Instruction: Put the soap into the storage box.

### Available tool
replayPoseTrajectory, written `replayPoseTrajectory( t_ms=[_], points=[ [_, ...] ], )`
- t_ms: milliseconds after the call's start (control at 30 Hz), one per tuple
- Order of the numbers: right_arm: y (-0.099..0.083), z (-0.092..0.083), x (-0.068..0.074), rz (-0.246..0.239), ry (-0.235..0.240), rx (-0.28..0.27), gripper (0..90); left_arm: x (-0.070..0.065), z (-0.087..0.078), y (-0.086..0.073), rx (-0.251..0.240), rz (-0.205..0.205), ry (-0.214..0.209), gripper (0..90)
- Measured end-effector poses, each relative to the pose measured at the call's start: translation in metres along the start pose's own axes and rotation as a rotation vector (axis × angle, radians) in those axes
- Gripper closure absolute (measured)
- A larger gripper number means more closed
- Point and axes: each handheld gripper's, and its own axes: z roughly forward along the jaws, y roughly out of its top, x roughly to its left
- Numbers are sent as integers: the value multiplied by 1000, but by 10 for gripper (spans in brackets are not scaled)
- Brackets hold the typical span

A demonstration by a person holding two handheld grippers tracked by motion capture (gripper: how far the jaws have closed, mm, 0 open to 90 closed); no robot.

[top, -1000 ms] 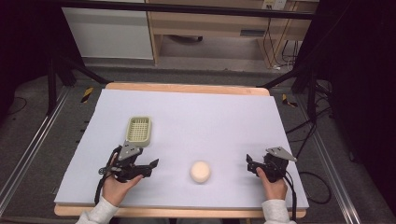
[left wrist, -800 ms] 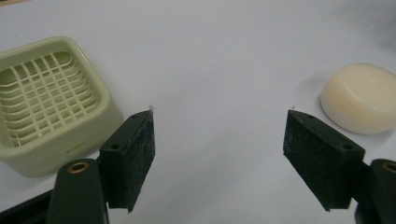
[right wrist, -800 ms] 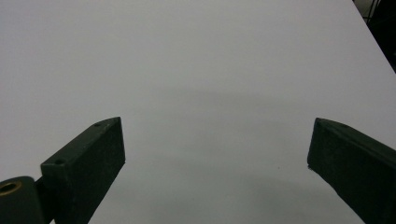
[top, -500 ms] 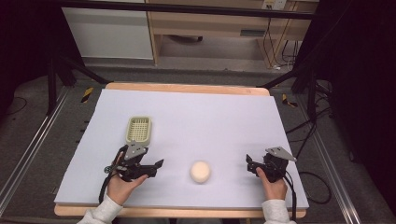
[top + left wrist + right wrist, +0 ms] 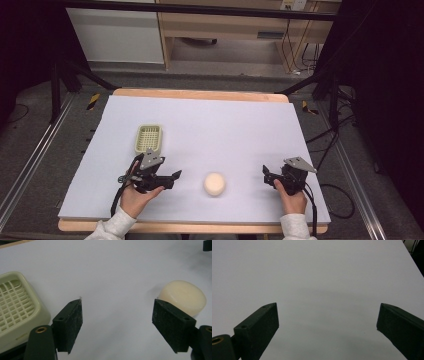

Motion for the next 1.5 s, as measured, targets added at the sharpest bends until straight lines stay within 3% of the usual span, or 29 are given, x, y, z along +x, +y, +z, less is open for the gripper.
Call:
replayPoseTrajectory(
  t_ms=[1500],
  points=[
    [2, -1, 1, -15, 3, 0, 44, -46, 35, 25, 36, 64, -99, 229]
  ],
)
